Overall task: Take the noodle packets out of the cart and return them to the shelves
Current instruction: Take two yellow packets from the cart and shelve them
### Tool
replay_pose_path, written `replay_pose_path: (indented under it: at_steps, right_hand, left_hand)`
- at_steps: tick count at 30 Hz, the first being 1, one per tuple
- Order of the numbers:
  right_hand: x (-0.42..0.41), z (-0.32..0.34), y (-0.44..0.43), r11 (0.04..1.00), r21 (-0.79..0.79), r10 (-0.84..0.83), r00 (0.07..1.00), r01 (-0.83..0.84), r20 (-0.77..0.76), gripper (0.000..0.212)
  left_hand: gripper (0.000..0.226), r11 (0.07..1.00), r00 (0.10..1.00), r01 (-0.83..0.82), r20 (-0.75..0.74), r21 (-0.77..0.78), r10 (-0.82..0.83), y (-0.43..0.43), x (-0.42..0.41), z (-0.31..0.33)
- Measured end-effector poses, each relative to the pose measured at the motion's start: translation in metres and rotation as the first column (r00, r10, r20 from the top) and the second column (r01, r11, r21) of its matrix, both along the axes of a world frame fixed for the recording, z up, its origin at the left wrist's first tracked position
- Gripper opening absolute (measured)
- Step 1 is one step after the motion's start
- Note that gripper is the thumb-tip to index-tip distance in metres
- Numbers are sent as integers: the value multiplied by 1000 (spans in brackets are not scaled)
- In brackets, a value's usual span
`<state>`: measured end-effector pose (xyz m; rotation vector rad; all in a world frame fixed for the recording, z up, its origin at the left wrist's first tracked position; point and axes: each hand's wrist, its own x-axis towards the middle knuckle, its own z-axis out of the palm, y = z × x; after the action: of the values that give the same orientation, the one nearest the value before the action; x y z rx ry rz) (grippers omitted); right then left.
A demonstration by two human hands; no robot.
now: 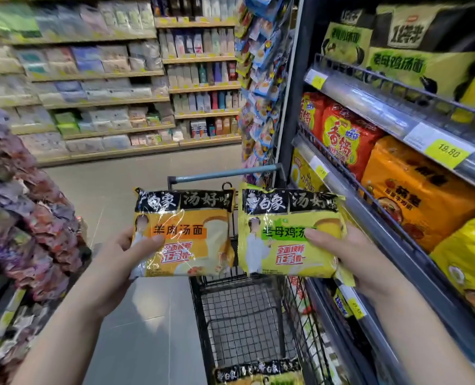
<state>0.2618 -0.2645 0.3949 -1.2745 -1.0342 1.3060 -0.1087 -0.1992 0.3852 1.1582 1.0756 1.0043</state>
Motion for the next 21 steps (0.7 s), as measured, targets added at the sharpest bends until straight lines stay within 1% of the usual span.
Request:
replay_pose_path:
  at_steps: [3, 7, 10, 13, 14, 16, 17, 21]
  right_hand:
    - [-1, 4, -4, 1000, 6, -13, 1000, 13, -5, 36]
    - [4, 3, -5, 1000, 13, -18, 1000, 18, -9, 40]
    - [10, 1, -5, 1000, 1, -18, 1000, 18, -18, 41]
    - [16, 2, -8, 999, 7, -34, 999, 34, 1, 43]
    - [16, 3, -9, 999, 13, -40, 999, 40, 6, 44]
    - [17, 5, -14, 998, 20, -57, 998, 57, 2, 46]
    - [17, 6, -18, 997, 17, -70, 998, 70, -2, 46]
    - [16, 17, -34, 990, 25, -140, 990, 140, 4, 43]
  left_hand:
    - [92, 1000, 1000, 21, 6, 10, -22, -2, 3, 0]
    - [92, 999, 999, 35, 13, -12, -35, -2, 10, 1]
    - [71, 999, 999, 43, 27, -22, -42, 1, 15, 1]
    - [74, 999, 998, 47, 42, -3, -47, 3, 22, -2]
    - [71, 999, 998, 42, 48, -6, -42, 4, 24, -2]
    - [48, 999, 995, 49, 90, -11, -48, 3, 28, -2]
    - [40, 999, 994, 50, 97, -16, -48, 2, 31, 0]
    - [32, 993, 988, 115, 105, 12, -116, 7, 40, 7]
